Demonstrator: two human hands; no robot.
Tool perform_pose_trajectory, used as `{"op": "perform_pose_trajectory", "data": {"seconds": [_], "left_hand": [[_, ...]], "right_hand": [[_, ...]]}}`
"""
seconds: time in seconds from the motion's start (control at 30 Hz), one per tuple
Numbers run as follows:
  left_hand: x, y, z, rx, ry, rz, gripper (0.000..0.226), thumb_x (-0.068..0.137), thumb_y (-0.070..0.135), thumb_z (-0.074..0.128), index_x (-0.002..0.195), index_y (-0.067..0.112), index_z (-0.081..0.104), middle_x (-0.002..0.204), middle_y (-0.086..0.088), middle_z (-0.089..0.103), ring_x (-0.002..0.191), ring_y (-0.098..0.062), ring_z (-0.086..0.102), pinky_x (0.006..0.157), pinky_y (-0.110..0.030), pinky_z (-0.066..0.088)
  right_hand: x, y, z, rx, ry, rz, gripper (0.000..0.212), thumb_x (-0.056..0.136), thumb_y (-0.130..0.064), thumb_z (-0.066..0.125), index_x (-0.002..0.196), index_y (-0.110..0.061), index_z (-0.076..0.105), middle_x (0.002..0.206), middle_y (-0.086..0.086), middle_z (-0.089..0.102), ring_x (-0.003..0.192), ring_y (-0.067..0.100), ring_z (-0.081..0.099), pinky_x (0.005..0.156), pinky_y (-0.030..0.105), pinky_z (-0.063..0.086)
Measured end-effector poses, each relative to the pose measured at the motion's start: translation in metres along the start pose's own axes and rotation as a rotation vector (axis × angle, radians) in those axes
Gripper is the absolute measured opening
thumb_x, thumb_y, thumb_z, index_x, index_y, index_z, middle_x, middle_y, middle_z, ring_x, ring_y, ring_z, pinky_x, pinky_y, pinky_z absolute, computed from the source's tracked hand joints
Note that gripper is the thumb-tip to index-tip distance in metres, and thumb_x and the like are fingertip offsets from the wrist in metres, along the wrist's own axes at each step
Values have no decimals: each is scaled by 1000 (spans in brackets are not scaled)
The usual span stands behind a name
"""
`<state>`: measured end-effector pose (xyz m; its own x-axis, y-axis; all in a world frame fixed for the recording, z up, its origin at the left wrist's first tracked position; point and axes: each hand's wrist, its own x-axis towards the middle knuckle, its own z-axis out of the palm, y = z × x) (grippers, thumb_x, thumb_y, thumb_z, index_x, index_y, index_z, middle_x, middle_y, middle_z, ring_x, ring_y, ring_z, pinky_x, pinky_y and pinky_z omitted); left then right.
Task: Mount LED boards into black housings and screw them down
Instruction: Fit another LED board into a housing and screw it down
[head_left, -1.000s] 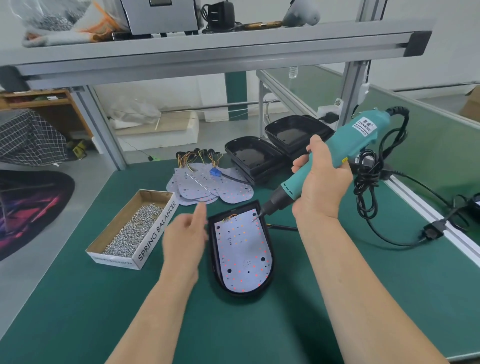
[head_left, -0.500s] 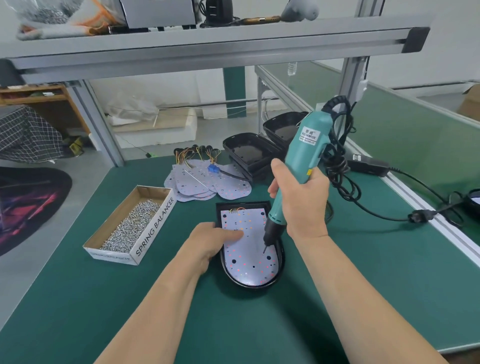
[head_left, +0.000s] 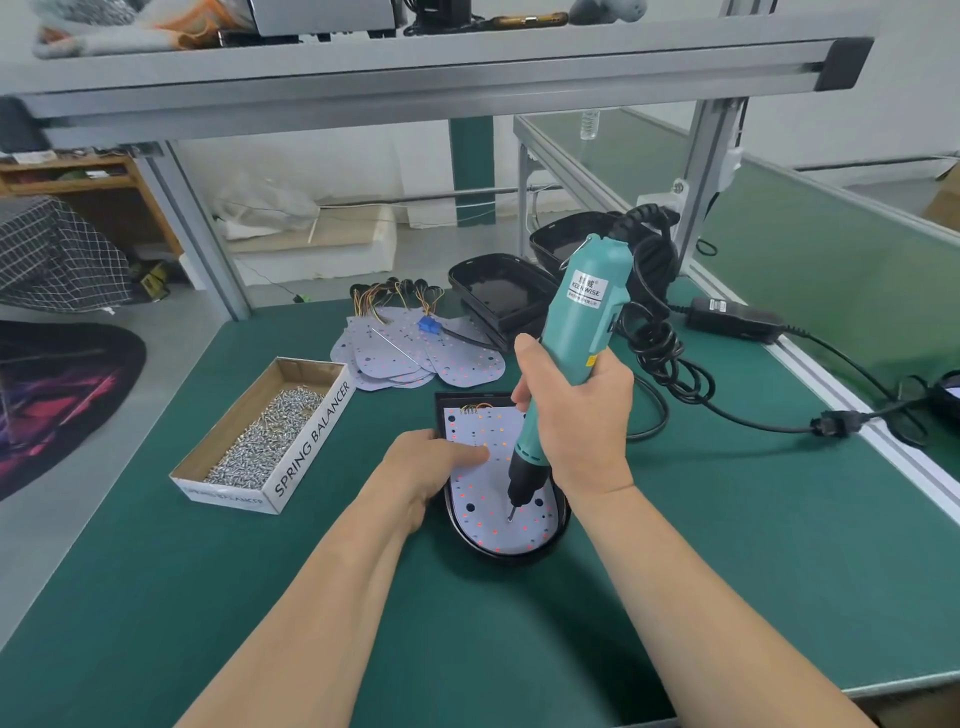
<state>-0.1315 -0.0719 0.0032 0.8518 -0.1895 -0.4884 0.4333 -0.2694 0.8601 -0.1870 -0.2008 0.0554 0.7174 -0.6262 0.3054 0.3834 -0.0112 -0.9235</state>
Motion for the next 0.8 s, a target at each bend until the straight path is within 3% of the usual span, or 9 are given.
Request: {"op": "perform_pose_trajectory", "data": {"seconds": [0.3, 0.53, 0.7, 0.8], "left_hand": [[1, -2, -1, -19, 1, 6, 26, 77, 5, 80, 102, 5, 74, 90, -7, 79, 88, -27, 76, 92, -43, 58], [3, -3, -2, -15, -1, 6, 27, 77, 6, 80, 103, 6, 74, 91, -7, 79, 88, -27, 76, 92, -42, 57], [3, -3, -2, -24, -7, 8, 23, 78, 4, 79, 101, 7, 75, 89, -6, 79, 84, -25, 76, 83, -36, 59], [3, -3, -2, -23, -11, 10, 24, 78, 4, 79, 101, 6, 75, 90, -7, 79, 85, -26, 76, 88, -40, 59]], "right_hand": [[2, 3, 0, -14, -6, -1, 35, 80, -27, 72, 76, 4, 56, 52, 7, 57, 46, 14, 55, 51, 23, 46], [2, 4, 2, -24, -17, -25, 37, 81, -27, 73, 76, 5, 54, 61, 23, 57, 46, 12, 58, 50, 26, 47], [4, 4, 3, -27, -21, -23, 37, 81, -26, 73, 76, 5, 54, 61, 24, 57, 46, 12, 58, 50, 26, 47], [1, 3, 1, -33, -24, -29, 40, 82, -26, 72, 76, 8, 53, 61, 26, 56, 46, 13, 56, 51, 26, 47]]}}
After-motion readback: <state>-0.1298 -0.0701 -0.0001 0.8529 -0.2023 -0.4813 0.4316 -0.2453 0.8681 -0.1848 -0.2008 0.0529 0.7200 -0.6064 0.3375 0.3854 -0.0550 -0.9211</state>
